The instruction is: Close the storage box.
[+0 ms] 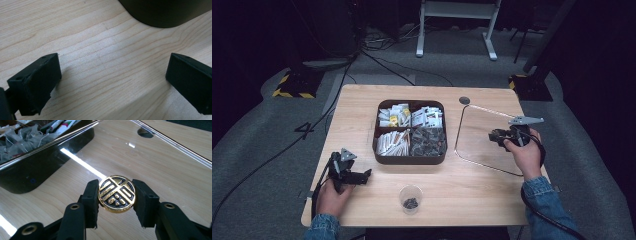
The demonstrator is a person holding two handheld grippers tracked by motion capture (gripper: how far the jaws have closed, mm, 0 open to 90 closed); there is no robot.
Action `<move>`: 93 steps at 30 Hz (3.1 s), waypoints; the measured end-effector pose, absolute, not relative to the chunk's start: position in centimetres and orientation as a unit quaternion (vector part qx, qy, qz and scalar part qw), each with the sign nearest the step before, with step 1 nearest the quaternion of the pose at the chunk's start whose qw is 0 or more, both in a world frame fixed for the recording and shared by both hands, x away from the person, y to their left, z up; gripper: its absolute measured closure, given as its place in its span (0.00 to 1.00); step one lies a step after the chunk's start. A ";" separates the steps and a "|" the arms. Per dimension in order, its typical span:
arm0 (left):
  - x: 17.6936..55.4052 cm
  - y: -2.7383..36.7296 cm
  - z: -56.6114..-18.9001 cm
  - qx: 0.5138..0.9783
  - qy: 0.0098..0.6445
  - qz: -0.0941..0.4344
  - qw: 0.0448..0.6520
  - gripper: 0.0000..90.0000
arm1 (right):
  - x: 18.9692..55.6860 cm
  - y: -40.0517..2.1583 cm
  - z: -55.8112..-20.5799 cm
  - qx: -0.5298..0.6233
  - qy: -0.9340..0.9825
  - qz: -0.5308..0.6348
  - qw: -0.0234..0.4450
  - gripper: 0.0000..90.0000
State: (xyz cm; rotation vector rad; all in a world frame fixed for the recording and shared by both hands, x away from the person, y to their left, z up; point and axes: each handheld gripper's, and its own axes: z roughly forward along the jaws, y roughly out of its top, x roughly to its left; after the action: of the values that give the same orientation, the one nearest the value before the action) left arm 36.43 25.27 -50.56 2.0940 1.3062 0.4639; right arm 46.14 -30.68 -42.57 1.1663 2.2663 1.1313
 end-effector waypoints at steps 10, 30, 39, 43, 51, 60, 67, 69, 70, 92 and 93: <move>36.3 25.2 -50.6 0.791 0.497 0.176 0.309 0.01 | 45.9 -30.0 -41.4 0.400 0.800 0.413 0.173 0.66; 36.2 25.2 -50.6 0.788 0.503 0.181 0.306 0.00 | 48.2 -23.2 -38.9 0.333 0.831 0.417 0.158 0.66; 36.2 25.2 -50.5 0.788 0.503 0.181 0.306 0.00 | 49.3 -19.6 -37.5 0.320 0.838 0.417 0.148 0.66; 36.2 25.2 -50.6 0.787 0.503 0.179 0.308 0.00 | 49.7 -18.0 -37.2 0.316 0.842 0.414 0.144 0.66; 36.5 25.1 -50.6 0.789 0.500 0.179 0.308 0.00 | 50.3 -14.6 -36.8 0.314 0.846 0.409 0.133 0.66; 36.6 25.1 -50.6 0.790 0.499 0.178 0.308 0.00 | 50.8 -11.9 -36.7 0.308 0.852 0.403 0.132 0.66; 36.6 25.1 -50.6 0.790 0.499 0.177 0.309 0.00 | 51.3 -10.4 -37.0 0.311 0.851 0.405 0.122 0.66; 36.6 25.1 -50.6 0.790 0.499 0.178 0.308 0.00 | 51.5 -10.1 -37.2 0.316 0.849 0.406 0.117 0.66; 36.6 25.1 -50.6 0.790 0.499 0.178 0.309 0.00 | 51.7 -10.0 -37.3 0.316 0.850 0.406 0.116 0.66; 36.3 25.1 -50.6 0.788 0.502 0.180 0.307 0.00 | 52.9 -4.6 -39.6 0.298 0.863 0.391 0.114 0.66; 36.3 25.1 -50.6 0.788 0.503 0.178 0.308 0.00 | 52.9 -4.4 -39.7 0.298 0.864 0.391 0.114 0.66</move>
State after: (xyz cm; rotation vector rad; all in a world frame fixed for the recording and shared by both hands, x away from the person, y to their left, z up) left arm 36.25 25.13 -50.57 2.0836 1.3296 0.4716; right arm 52.87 -4.44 -39.75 0.8725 2.5325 1.1454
